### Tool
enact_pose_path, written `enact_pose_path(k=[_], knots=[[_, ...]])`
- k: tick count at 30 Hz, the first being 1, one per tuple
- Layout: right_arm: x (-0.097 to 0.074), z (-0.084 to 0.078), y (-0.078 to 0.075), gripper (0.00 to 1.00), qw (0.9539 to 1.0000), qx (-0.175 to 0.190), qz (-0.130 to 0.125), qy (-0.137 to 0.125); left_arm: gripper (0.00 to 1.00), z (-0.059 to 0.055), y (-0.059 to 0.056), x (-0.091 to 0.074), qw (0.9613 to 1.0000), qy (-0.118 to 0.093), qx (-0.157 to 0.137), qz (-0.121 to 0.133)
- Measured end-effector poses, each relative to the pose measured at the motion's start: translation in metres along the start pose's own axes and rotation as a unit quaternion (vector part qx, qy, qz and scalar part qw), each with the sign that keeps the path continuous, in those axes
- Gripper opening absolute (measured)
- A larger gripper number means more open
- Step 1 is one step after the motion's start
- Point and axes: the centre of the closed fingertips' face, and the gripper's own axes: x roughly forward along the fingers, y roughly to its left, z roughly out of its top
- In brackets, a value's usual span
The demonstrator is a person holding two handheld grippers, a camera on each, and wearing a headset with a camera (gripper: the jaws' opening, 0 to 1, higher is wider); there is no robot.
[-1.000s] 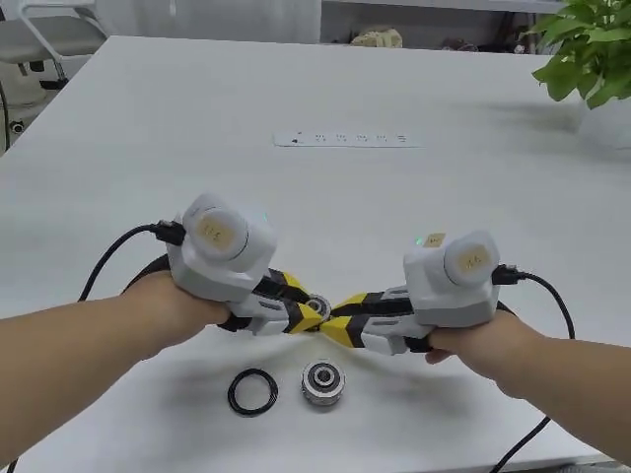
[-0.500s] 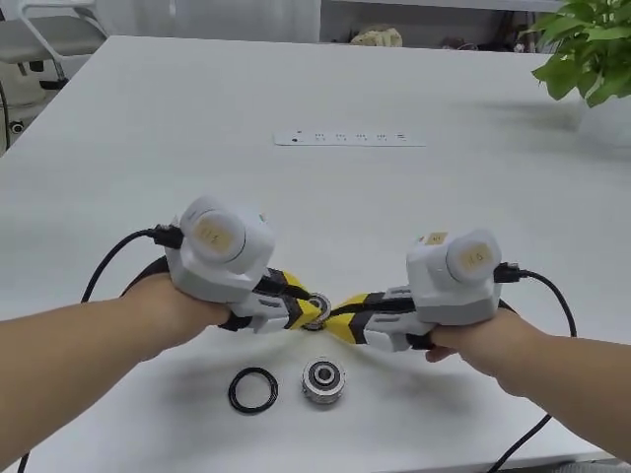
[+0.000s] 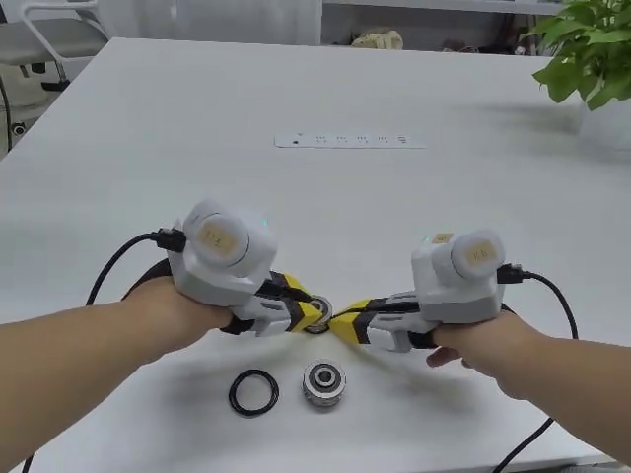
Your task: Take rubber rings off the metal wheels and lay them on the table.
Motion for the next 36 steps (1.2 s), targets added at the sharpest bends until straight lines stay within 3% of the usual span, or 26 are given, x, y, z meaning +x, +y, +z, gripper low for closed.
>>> enact_pose_path(k=[6, 22, 36], knots=[[-0.001, 0.000, -0.001, 0.00, 0.9997, 0.025, -0.002, -0.004, 0.08, 0.000, 0.000, 0.001, 1.0000, 0.005, 0.004, 0.002], [-0.004, 0.003, -0.004, 0.00, 0.9990, 0.043, -0.012, -0.010, 0.08, -0.001, -0.001, 0.001, 0.9999, 0.010, 0.002, 0.003], [-0.008, 0.014, -0.005, 0.00, 0.9972, 0.063, -0.019, -0.036, 0.08, -0.001, -0.002, 0.000, 0.9999, 0.012, 0.000, 0.010]])
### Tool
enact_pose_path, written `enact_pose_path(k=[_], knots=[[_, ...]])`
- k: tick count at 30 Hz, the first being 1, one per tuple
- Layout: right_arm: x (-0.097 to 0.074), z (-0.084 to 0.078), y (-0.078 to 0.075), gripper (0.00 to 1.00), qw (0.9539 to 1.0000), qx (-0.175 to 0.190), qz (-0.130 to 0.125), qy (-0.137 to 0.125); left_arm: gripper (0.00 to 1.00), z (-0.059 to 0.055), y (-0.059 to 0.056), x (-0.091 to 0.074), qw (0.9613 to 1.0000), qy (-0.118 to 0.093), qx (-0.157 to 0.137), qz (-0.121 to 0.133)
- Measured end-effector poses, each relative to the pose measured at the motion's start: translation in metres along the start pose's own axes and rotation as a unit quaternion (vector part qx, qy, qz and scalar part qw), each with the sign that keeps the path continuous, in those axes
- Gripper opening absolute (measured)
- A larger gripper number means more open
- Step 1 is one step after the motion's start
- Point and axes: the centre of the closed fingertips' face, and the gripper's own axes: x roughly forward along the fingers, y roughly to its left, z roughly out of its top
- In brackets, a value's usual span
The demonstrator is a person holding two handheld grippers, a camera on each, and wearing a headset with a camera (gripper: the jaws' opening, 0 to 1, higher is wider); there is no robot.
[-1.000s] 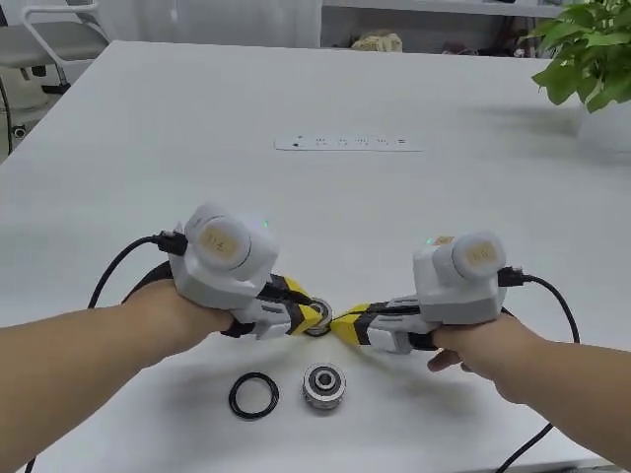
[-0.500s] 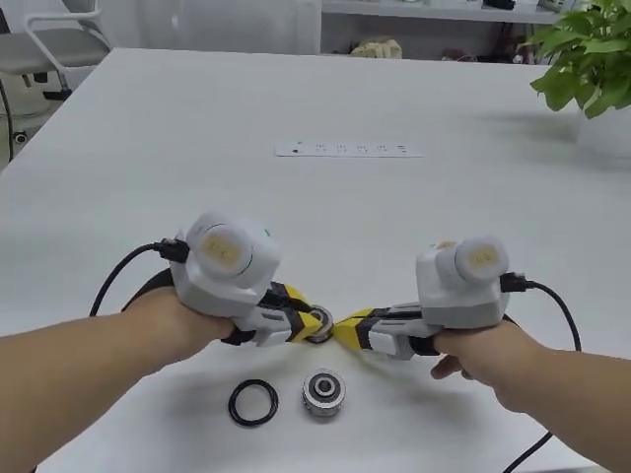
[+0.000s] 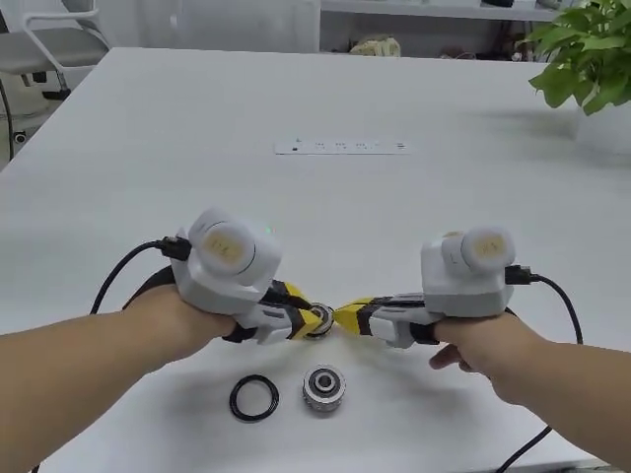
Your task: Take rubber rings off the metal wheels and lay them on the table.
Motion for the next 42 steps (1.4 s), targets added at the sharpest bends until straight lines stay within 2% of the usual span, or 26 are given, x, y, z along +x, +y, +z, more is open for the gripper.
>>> enact_pose_path(k=[31, 36, 37, 39, 42], knots=[[0.004, 0.004, 0.010, 0.00, 0.9997, -0.025, 0.006, 0.000, 0.07, 0.000, 0.000, 0.000, 0.9999, 0.007, 0.003, 0.007], [0.005, 0.005, 0.014, 0.00, 0.9994, -0.031, 0.014, -0.002, 0.07, 0.000, 0.000, 0.000, 0.9999, 0.008, 0.005, 0.006], [0.006, 0.005, 0.020, 0.00, 0.9992, -0.031, 0.027, -0.002, 0.07, 0.000, 0.000, 0.000, 0.9999, 0.008, 0.005, 0.006], [0.006, 0.010, 0.019, 0.00, 0.9991, -0.032, 0.025, -0.013, 0.07, 0.000, 0.000, 0.000, 0.9999, 0.008, 0.005, 0.006], [0.006, 0.009, 0.019, 0.00, 0.9990, -0.036, 0.026, -0.010, 0.07, 0.000, 0.000, 0.001, 0.9999, 0.007, 0.005, 0.007]])
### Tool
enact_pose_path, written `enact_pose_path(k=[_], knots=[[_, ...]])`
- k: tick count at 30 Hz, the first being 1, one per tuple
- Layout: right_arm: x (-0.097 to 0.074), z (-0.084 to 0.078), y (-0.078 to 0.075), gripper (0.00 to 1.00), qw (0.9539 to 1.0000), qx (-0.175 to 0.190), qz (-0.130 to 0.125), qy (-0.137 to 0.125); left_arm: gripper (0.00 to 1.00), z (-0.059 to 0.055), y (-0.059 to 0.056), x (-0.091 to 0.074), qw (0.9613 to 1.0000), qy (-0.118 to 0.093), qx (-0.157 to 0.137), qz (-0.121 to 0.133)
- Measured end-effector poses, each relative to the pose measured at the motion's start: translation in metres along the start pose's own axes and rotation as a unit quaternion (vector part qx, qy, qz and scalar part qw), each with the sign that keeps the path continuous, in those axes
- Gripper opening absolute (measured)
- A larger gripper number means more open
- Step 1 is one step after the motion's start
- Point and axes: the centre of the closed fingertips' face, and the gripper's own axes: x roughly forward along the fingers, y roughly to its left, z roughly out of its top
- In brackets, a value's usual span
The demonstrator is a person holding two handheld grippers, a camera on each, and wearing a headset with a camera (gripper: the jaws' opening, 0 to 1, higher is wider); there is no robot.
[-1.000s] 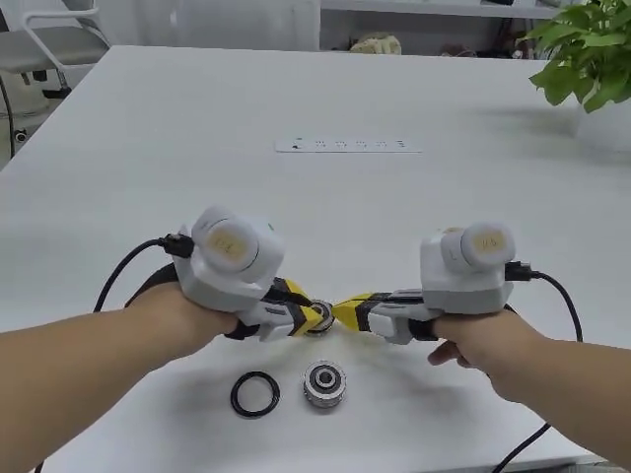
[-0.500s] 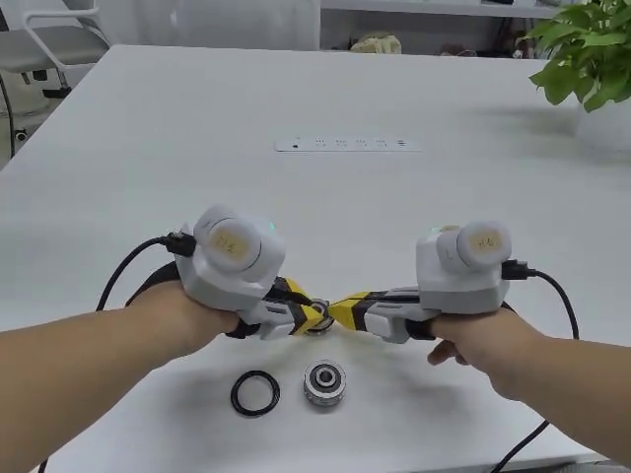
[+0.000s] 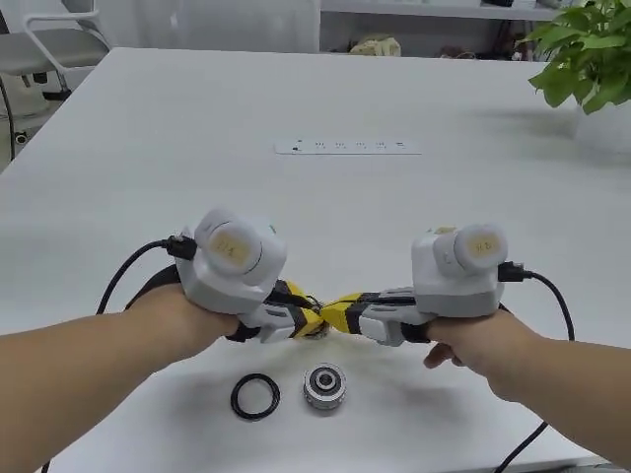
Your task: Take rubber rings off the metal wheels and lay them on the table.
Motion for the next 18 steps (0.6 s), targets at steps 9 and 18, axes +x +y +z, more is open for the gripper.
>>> enact_pose_path(k=[9, 18], knots=[[-0.0019, -0.0014, -0.0028, 0.00, 1.0000, 0.000, -0.002, -0.003, 0.08, 0.0010, -0.0007, 0.0000, 1.0000, -0.007, -0.006, 0.001], [-0.0045, -0.0002, -0.0053, 0.00, 0.9999, 0.006, -0.003, -0.009, 0.11, 0.0019, -0.0035, -0.0011, 0.9999, -0.006, -0.011, -0.004]])
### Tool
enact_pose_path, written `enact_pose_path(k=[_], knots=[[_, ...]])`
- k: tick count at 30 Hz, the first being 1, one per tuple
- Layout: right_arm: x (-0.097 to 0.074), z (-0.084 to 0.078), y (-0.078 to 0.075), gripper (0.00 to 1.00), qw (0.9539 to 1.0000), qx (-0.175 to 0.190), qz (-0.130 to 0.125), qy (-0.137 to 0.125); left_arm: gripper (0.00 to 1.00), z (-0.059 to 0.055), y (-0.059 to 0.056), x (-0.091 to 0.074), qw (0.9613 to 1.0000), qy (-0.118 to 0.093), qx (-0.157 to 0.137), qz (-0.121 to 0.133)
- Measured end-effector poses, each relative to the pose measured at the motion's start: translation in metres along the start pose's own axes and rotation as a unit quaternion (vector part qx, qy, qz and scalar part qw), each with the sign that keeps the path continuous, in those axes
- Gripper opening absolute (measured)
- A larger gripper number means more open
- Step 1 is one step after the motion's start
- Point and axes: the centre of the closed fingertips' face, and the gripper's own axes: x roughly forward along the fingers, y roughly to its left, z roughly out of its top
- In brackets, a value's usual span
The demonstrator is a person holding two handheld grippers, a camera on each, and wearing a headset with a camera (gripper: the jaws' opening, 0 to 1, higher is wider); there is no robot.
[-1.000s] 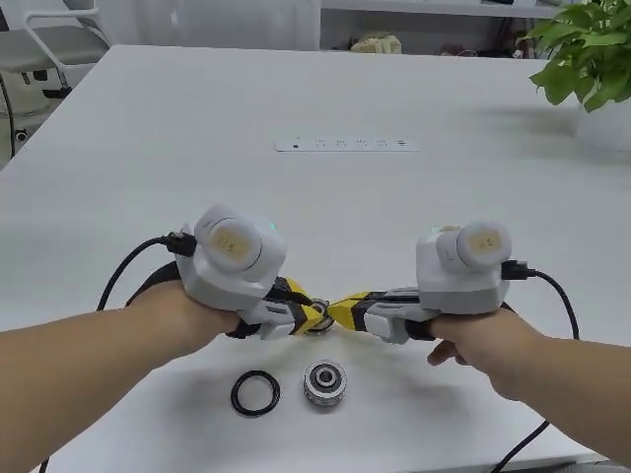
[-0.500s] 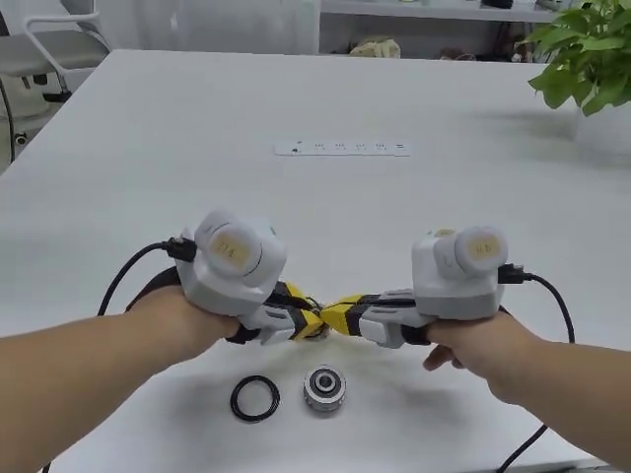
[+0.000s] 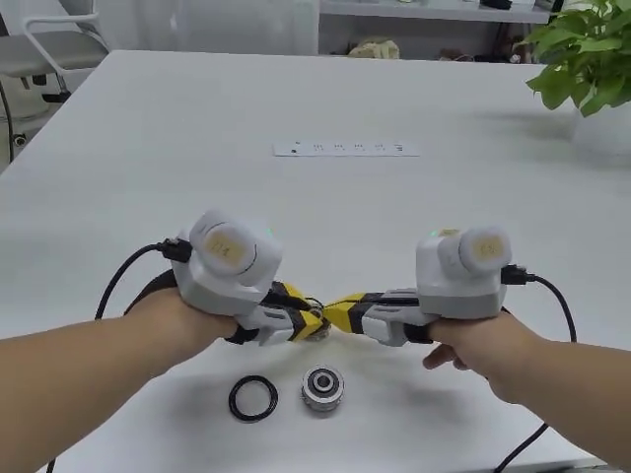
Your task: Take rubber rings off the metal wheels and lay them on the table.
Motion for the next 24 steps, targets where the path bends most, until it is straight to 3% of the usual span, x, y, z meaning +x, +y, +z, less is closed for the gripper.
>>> enact_pose_path(k=[11, 24], knots=[[-0.003, 0.006, 0.001, 0.00, 0.9999, 0.009, 0.003, -0.010, 0.20, 0.010, -0.005, -0.012, 0.9997, -0.019, 0.012, -0.006], [-0.009, 0.018, 0.005, 0.00, 0.9995, 0.018, 0.008, -0.026, 0.37, 0.020, -0.011, -0.042, 0.9984, -0.056, 0.007, -0.004]])
